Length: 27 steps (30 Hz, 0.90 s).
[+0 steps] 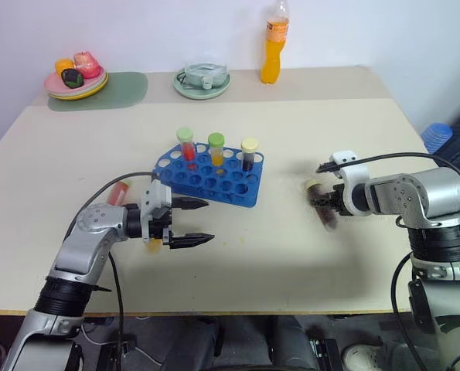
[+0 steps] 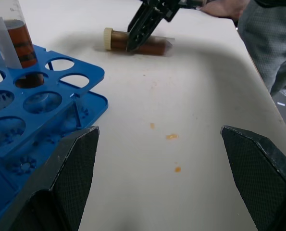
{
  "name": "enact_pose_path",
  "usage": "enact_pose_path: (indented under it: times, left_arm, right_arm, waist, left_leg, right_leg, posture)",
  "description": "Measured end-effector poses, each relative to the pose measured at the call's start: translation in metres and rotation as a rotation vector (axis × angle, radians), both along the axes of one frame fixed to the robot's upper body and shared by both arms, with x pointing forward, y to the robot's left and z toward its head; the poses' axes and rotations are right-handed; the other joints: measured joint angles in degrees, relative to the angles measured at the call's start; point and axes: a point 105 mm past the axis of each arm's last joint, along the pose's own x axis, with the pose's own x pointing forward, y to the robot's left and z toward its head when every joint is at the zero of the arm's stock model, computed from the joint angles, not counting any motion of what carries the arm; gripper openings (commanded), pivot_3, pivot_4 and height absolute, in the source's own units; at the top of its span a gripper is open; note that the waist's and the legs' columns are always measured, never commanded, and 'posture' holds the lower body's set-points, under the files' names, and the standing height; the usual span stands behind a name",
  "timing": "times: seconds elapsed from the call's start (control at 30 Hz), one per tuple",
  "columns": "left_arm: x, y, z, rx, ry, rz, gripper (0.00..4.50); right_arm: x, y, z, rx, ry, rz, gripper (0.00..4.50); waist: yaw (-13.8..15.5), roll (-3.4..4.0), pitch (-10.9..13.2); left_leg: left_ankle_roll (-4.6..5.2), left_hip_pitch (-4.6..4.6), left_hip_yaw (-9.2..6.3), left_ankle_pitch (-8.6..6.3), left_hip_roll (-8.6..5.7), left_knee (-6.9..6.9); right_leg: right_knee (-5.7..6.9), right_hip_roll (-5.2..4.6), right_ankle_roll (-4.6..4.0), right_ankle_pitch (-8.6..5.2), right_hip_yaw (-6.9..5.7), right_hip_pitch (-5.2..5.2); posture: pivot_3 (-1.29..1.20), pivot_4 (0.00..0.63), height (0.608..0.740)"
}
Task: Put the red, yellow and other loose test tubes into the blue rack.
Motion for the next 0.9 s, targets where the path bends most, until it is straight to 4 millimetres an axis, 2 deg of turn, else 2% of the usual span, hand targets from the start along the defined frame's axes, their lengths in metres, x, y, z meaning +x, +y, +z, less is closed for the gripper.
enact_pose_path:
  times: [0.17, 0.3, 0.37, 0.43, 0.5, 0.67, 0.77, 0.83, 0.9]
  left_arm:
    - [0.0, 0.0, -0.002, -0.003, -0.008, 0.009, 4.18]
    - [0.0, 0.0, -0.002, -0.007, -0.009, 0.013, 4.18]
    - [0.001, 0.0, -0.003, -0.013, -0.007, 0.019, 4.18]
    - [0.003, -0.001, -0.003, -0.027, -0.014, 0.028, 4.18]
    - [0.005, 0.0, -0.004, -0.037, -0.02, 0.035, 4.18]
    - [0.012, 0.007, -0.009, -0.079, -0.019, 0.097, 4.18]
    - [0.017, 0.01, -0.007, -0.1, -0.04, 0.125, 4.18]
    - [0.02, 0.013, -0.007, -0.104, -0.051, 0.146, 4.18]
    - [0.024, 0.016, -0.006, -0.12, -0.061, 0.181, 4.18]
  right_arm:
    - [0.002, 0.002, 0.0, -0.057, -0.023, 0.048, 0.79]
    - [0.002, 0.002, 0.005, -0.14, -0.121, 0.151, 0.79]
    - [0.001, 0.015, 0.02, -0.079, -0.257, 0.257, 0.79]
    - [-0.014, 0.04, 0.044, 0.052, -0.392, 0.43, 0.79]
    - [-0.029, 0.056, 0.058, 0.135, -0.492, 0.552, 0.79]
    - [-0.055, 0.086, 0.064, 0.364, -0.661, 0.722, 0.79]
    - [-0.058, 0.103, 0.077, 0.49, -0.812, 0.772, 0.79]
    - [-0.049, 0.109, 0.079, 0.522, -0.907, 0.76, 0.79]
    - [-0.038, 0.118, 0.073, 0.574, -0.973, 0.706, 0.79]
  waist:
    - [-0.1, -0.01, 0.0]
    - [0.1, 0.03, 0.0]
    - [0.2, 0.04, 0.0]
    - [0.2, 0.05, 0.1]
    - [0.2, 0.04, 0.1]
    - [0.1, 0.04, 0.1]
    - [0.1, 0.06, 0.1]
    - [0.1, 0.03, 0.1]
    - [0.0, 0.04, 0.1]
  left_leg:
    - [0.01, 0.15, 0.09, -0.01, 0.01, -0.03]
    - [0.03, 0.06, 0.12, -0.02, 0.01, -0.04]
    - [0.04, -0.1, 0.11, -0.02, 0.01, -0.05]
    - [0.04, -0.16, 0.09, -0.02, 0.01, -0.1]
    - [0.06, -0.16, 0.09, -0.04, 0.01, -0.09]
    - [0.05, -0.1, 0.12, -0.03, 0.02, -0.04]
    - [0.05, -0.04, 0.13, -0.03, 0.04, -0.06]
    - [0.05, 0.08, 0.14, -0.03, 0.03, -0.08]
    - [0.04, 0.2, 0.15, -0.03, 0.04, -0.17]
  right_leg:
    - [0.0, -0.01, 0.0, 0.0, 0.01, 0.09]
    - [-0.01, -0.03, 0.01, 0.01, 0.0, 0.0]
    - [-0.03, -0.02, 0.04, 0.01, 0.0, -0.15]
    - [-0.06, -0.02, 0.05, 0.02, -0.02, -0.2]
    - [-0.09, -0.02, 0.05, 0.02, -0.04, -0.18]
    - [-0.04, -0.02, 0.07, 0.04, -0.03, -0.14]
    - [-0.01, -0.01, 0.07, 0.04, -0.02, -0.13]
    - [-0.02, -0.01, 0.07, 0.04, -0.02, -0.03]
    - [0.0, -0.01, 0.07, 0.04, -0.02, 0.0]
  posture:
    - [0.0, 0.15, 0.74]
    - [0.0, 0.15, 0.74]
    - [0.0, 0.15, 0.74]
    - [0.0, 0.15, 0.74]
    - [0.0, 0.15, 0.74]
    - [0.0, 0.15, 0.74]
    - [0.0, 0.15, 0.74]
    - [0.0, 0.15, 0.74]
    - [0.0, 0.15, 0.74]
